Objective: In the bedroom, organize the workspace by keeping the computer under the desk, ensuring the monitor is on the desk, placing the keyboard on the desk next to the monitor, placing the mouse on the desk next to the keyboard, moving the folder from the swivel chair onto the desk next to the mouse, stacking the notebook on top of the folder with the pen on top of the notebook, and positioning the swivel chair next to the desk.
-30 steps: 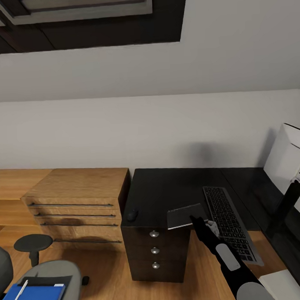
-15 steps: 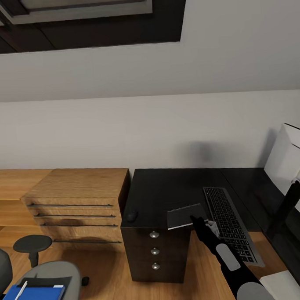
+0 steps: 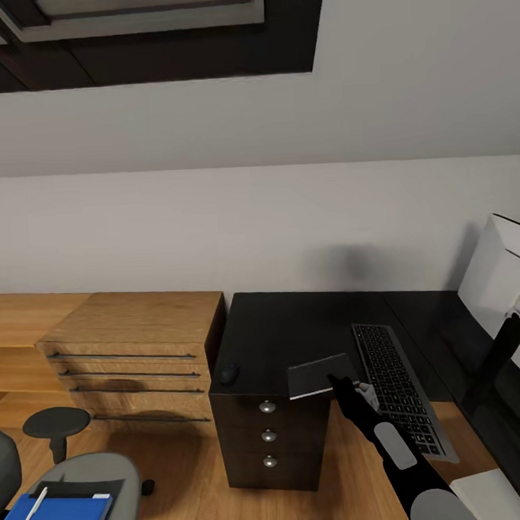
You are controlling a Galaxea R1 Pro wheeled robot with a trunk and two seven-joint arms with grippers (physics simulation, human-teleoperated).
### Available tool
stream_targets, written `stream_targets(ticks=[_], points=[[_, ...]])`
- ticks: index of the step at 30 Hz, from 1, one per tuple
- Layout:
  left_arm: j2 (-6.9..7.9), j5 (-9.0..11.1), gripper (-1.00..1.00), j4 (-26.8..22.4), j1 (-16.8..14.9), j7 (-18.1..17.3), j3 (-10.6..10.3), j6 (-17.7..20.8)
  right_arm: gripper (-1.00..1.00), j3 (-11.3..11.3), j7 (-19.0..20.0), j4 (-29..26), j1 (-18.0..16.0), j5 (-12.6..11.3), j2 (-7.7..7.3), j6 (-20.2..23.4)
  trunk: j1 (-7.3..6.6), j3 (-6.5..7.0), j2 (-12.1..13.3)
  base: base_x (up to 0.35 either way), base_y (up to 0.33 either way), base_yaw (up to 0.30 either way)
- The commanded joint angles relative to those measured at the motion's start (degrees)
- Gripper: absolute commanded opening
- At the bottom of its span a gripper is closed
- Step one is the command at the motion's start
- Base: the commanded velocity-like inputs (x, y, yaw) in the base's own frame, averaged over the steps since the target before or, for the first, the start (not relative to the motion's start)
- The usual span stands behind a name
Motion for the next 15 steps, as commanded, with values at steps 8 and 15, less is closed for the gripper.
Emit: stream_targets(ticks=[8, 15], points=[[-0.02, -0.5, 1.0, -0.1, 0.0, 0.5, 0.4, -0.1, -1.0, -0.4, 0.1, 0.0, 0.0, -0.6, 0.09, 0.7, 0.01, -0.05, 0.0, 0.0, 0.0, 0.0], [-0.02, -0.5, 1.0, -0.1, 0.0, 0.5, 0.4, -0.1, -1.0, -0.4, 0.1, 0.1, 0.0, -0.6, 0.09, 0.7, 0.01, -0.05, 0.0, 0.0, 0.0, 0.0]])
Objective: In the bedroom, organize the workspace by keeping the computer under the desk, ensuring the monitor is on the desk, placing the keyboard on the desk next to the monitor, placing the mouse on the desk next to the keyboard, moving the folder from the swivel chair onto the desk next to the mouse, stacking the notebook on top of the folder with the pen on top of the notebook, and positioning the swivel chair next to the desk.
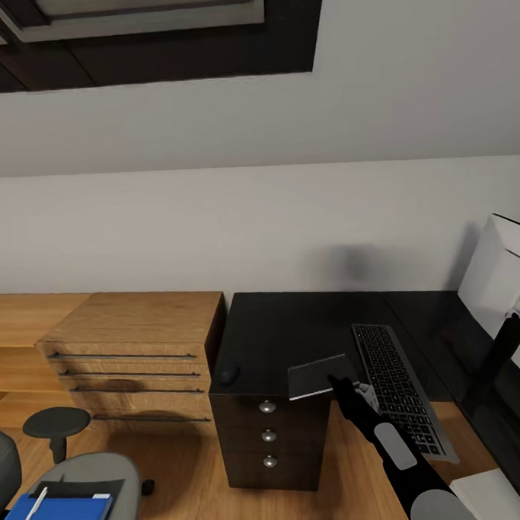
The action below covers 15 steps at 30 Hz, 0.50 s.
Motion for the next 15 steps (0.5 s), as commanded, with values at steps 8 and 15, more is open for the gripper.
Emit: stream_targets(ticks=[8, 15], points=[[-0.02, -0.5, 1.0, -0.1, 0.0, 0.4, 0.3, 0.0, -1.0, -0.4, 0.2, 0.1, 0.0, -0.5, 0.13, 0.6, 0.01, -0.05, 0.0, 0.0, 0.0, 0.0], [-0.02, -0.5, 1.0, -0.1, 0.0, 0.4, 0.3, 0.0, -1.0, -0.4, 0.1, 0.1, 0.0, -0.5, 0.14, 0.6, 0.01, -0.05, 0.0, 0.0, 0.0, 0.0]])
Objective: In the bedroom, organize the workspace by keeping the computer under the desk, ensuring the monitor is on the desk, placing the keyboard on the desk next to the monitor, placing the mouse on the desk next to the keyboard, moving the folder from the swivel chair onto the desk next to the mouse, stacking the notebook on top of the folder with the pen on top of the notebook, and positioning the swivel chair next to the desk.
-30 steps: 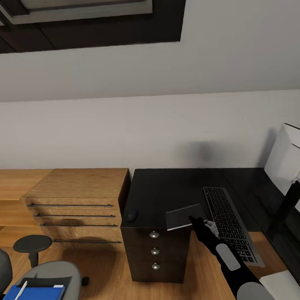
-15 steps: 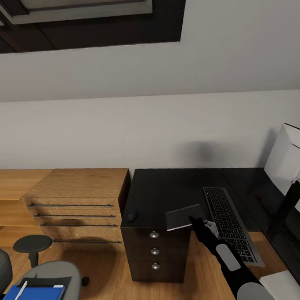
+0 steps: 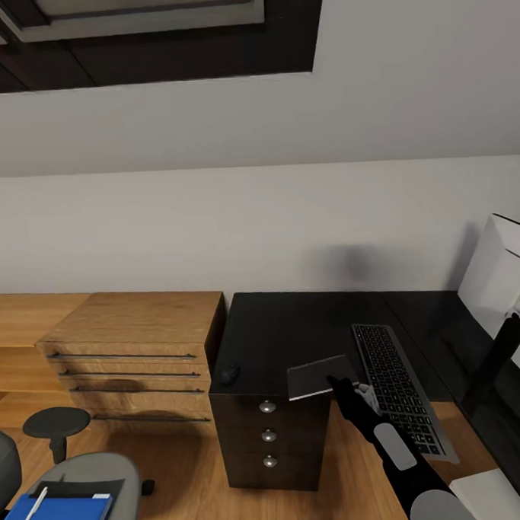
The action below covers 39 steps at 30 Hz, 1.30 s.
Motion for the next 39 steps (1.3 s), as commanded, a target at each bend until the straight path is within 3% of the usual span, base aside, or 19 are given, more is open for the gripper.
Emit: stream_targets(ticks=[1, 39], points=[[-0.02, -0.5, 1.0, -0.1, 0.0, 0.4, 0.3, -0.1, -1.0, -0.4, 0.1, 0.0, 0.0, -0.5, 0.07, 0.6, 0.01, -0.05, 0.0, 0.0, 0.0, 0.0], [-0.19, -0.6, 1.0, -0.1, 0.0, 0.7, 0.4, -0.1, -1.0, -0.4, 0.1, 0.1, 0.0, -0.5, 0.16, 0.7, 0.22, -0.23, -0.4, 0.0, 0.032, 0.0]])
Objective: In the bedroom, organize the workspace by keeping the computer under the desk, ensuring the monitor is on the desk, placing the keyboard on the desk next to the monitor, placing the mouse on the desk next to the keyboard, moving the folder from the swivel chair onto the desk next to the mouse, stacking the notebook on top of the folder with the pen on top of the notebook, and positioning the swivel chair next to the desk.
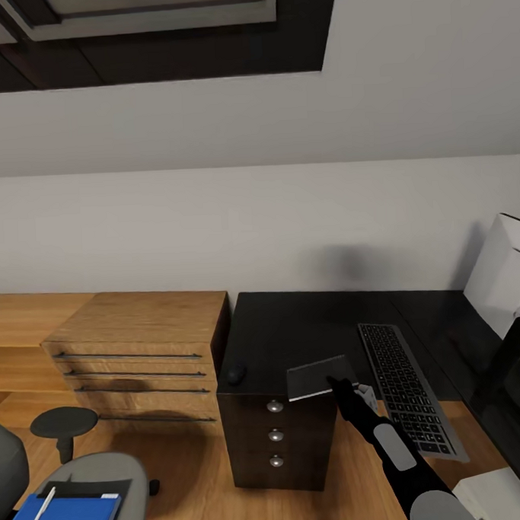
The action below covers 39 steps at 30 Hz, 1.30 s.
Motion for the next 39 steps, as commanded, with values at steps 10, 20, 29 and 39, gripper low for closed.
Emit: stream_targets(ticks=[10, 20, 29, 39], points=[[-0.03, -0.4, 1.0, -0.1, 0.0, 0.5, 0.4, -0.1, -1.0, -0.4, 0.1, 0.8, 0.0, -0.5, 0.07, 0.6, 2.21, -1.85, -4.1, 0.0, 0.0, 0.0], [-0.03, -0.4, 1.0, -0.1, 0.0, 0.5, 0.4, -0.1, -1.0, -0.4, 0.1, 0.9, 0.0, -0.5, 0.05, 0.6, 2.43, -2.03, -4.5, 0.0, 0.0, 0.0], [-0.03, -0.4, 1.0, -0.1, 0.0, 0.5, 0.3, 0.0, -1.0, -0.4, 0.2, 1.0, 0.0, -0.6, 0.0, 0.6, 3.53, -2.93, -6.5, 0.0, 0.0, 0.0], [-0.03, -0.4, 1.0, -0.2, 0.0, 0.5, 0.3, 0.0, -1.0, -0.6, 0.1, 1.0, 0.0, -0.6, -0.01, 1.8, 5.72, -4.73, -10.5, 0.0, 0.0, 0.0]])
